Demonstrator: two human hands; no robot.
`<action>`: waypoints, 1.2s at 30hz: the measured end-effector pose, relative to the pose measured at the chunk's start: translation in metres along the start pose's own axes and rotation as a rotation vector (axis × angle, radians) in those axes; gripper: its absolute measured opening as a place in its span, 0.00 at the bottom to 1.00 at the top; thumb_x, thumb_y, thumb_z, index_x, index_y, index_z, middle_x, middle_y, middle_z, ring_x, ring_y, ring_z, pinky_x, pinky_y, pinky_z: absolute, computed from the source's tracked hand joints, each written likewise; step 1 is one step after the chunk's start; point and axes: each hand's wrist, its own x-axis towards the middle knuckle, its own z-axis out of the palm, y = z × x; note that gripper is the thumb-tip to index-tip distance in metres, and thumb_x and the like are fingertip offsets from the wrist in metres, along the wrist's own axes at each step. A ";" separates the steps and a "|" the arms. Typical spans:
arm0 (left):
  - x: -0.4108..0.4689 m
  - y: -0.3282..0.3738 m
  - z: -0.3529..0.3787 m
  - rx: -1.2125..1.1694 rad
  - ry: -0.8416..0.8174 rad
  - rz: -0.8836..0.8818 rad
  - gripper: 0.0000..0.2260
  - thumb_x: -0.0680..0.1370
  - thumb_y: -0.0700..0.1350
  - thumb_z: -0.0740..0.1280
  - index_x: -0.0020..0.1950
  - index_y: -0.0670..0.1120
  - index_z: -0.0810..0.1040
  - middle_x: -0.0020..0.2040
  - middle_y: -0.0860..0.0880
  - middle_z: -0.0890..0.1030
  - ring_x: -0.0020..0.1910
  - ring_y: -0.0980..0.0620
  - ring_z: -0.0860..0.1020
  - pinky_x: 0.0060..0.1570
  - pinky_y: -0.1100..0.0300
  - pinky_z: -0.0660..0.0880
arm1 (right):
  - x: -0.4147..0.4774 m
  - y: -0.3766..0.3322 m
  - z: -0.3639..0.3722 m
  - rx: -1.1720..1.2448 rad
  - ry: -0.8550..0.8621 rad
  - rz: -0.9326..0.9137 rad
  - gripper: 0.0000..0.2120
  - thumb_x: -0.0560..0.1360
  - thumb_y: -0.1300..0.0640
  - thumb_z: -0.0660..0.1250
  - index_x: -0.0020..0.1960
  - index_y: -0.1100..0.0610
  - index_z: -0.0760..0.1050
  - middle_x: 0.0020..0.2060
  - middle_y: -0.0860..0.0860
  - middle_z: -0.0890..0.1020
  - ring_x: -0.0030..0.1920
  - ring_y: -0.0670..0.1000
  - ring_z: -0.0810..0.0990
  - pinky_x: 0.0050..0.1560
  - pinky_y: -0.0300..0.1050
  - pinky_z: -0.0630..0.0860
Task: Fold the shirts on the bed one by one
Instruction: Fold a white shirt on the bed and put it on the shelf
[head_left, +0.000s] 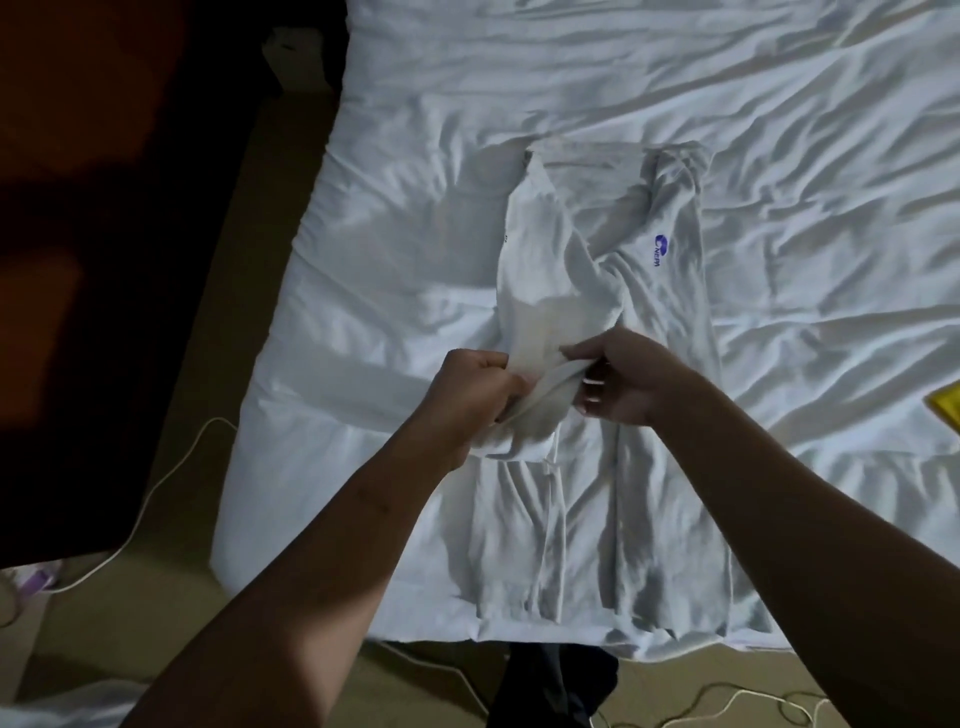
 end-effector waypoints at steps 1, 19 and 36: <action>-0.004 -0.002 0.001 0.000 -0.002 -0.014 0.02 0.75 0.38 0.75 0.45 0.42 0.87 0.44 0.41 0.87 0.45 0.38 0.86 0.51 0.47 0.83 | -0.003 0.000 -0.004 0.090 0.015 -0.054 0.10 0.79 0.66 0.64 0.58 0.59 0.78 0.47 0.55 0.81 0.43 0.53 0.80 0.38 0.45 0.79; -0.032 -0.041 0.019 0.137 0.166 0.338 0.09 0.78 0.42 0.73 0.40 0.41 0.77 0.27 0.49 0.77 0.29 0.52 0.70 0.34 0.60 0.67 | -0.022 0.035 -0.031 0.189 0.136 -0.242 0.14 0.69 0.76 0.56 0.46 0.61 0.74 0.39 0.57 0.74 0.37 0.56 0.75 0.33 0.48 0.81; -0.018 -0.067 0.033 -0.039 0.070 0.109 0.13 0.76 0.42 0.76 0.44 0.33 0.79 0.39 0.40 0.81 0.40 0.45 0.81 0.55 0.38 0.81 | -0.044 0.068 -0.029 0.168 0.092 -0.229 0.09 0.83 0.64 0.62 0.57 0.61 0.81 0.47 0.57 0.86 0.43 0.54 0.86 0.41 0.53 0.83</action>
